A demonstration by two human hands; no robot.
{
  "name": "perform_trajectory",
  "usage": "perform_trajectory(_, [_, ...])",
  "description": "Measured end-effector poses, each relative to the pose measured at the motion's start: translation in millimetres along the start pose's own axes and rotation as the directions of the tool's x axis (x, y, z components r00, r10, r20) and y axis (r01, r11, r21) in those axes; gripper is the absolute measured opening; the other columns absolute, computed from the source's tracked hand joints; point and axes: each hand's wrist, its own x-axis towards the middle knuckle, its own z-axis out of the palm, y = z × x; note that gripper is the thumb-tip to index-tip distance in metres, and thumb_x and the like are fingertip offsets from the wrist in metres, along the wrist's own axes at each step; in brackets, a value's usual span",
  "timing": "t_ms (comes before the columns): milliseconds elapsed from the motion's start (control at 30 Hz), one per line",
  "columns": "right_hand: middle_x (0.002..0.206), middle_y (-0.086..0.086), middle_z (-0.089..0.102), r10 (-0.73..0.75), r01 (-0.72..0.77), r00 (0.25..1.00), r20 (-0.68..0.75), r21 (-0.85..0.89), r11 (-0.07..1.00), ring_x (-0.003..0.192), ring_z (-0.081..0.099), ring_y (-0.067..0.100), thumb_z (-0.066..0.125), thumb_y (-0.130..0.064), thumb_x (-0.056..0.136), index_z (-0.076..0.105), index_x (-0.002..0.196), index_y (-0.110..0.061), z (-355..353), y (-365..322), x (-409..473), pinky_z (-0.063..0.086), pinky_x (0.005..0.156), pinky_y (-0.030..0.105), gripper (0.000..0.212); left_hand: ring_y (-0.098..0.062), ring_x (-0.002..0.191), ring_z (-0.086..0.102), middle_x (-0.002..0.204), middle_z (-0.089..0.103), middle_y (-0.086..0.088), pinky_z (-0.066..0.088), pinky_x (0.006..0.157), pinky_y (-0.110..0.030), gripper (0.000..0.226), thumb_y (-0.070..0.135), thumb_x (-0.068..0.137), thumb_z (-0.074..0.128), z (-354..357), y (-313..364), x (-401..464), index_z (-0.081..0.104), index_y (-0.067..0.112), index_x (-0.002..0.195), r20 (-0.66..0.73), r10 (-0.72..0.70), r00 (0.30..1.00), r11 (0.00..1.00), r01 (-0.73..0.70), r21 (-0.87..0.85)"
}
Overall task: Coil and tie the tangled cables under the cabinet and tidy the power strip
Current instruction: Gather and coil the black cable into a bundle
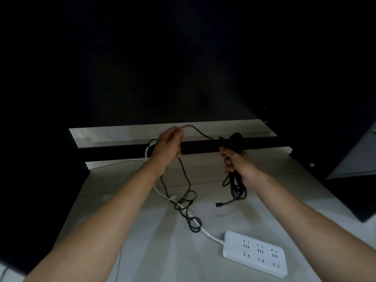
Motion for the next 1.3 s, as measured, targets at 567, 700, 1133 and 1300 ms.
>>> perform_trajectory(567, [0.056, -0.002, 0.049, -0.034, 0.019, 0.994, 0.103, 0.150, 0.989, 0.044, 0.041, 0.011, 0.067, -0.034, 0.092, 0.062, 0.082, -0.013, 26, -20, -22, 0.039, 0.049, 0.024, 0.025, -0.005, 0.046, 0.029, 0.053, 0.034, 0.012, 0.023, 0.047, -0.022, 0.029, 0.026, 0.102, 0.041, 20, 9, -14, 0.064, 0.023, 0.085, 0.147, 0.048, 0.988, 0.999, -0.047, -0.009])
perform_trajectory(700, [0.068, 0.002, 0.059, 0.003, -0.035, 0.986, 0.169, 0.188, 0.982, 0.050, 0.050, 0.012, 0.065, -0.039, 0.093, 0.066, 0.090, -0.013, 31, -20, -23, 0.045, 0.050, 0.024, 0.027, -0.004, 0.050, 0.038, 0.053, 0.042, 0.015, 0.030, 0.049, -0.019, 0.029, 0.027, 0.102, 0.042, 27, -2, -24, 0.063, 0.020, 0.083, 0.316, -0.014, 0.949, 0.985, -0.041, 0.166])
perform_trajectory(1133, [0.091, 0.012, 0.074, 0.156, -0.192, 0.965, 0.210, 0.161, 0.968, 0.079, 0.070, 0.023, 0.072, -0.032, 0.089, 0.071, 0.097, -0.006, 39, -4, -27, 0.058, 0.074, 0.036, 0.026, -0.013, 0.075, 0.059, 0.084, 0.064, 0.005, 0.048, 0.070, -0.034, 0.018, 0.035, 0.100, 0.042, 28, -37, -41, 0.056, 0.030, 0.090, 0.482, 0.082, 0.872, 0.762, -0.367, 0.533])
perform_trajectory(1300, [0.078, 0.012, 0.071, 0.004, -0.071, 0.980, 0.199, 0.328, 0.942, 0.079, 0.072, 0.026, 0.073, -0.022, 0.088, 0.069, 0.083, -0.006, 43, -5, -26, 0.059, 0.079, 0.047, 0.017, -0.011, 0.092, 0.064, 0.095, 0.070, 0.006, 0.049, 0.082, -0.026, 0.027, 0.035, 0.101, 0.042, 26, -38, -33, 0.065, 0.021, 0.096, 0.445, 0.008, 0.896, 0.852, -0.239, 0.465])
